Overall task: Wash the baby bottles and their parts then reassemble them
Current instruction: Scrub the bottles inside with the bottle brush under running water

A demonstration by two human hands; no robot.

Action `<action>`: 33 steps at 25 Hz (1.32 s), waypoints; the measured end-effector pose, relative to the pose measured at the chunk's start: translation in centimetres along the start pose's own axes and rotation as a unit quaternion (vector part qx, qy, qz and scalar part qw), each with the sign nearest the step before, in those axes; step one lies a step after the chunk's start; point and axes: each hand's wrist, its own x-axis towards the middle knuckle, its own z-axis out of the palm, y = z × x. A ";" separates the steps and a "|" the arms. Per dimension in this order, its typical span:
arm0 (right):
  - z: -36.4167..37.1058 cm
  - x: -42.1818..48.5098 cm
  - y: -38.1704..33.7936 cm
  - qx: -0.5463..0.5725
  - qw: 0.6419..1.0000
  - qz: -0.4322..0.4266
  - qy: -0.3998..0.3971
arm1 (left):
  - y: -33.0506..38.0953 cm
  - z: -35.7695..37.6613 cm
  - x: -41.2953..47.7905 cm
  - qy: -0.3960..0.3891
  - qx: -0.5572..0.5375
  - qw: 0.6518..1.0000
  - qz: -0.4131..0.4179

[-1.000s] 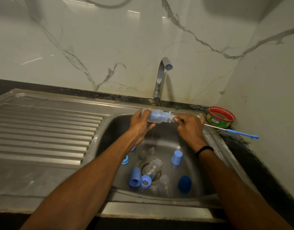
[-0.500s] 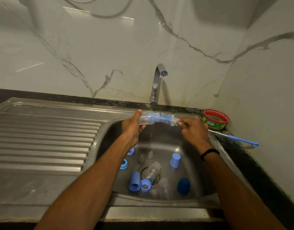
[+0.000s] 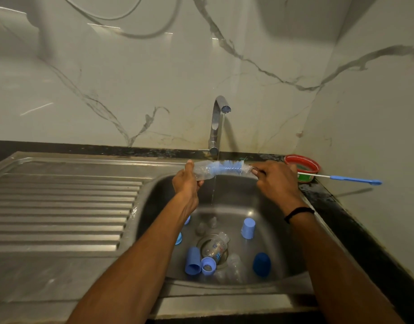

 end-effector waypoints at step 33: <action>1.2 -1.6 -5.1 0.072 0.988 0.123 -0.054 | -2.8 -0.6 -2.1 -0.262 0.326 0.882 0.218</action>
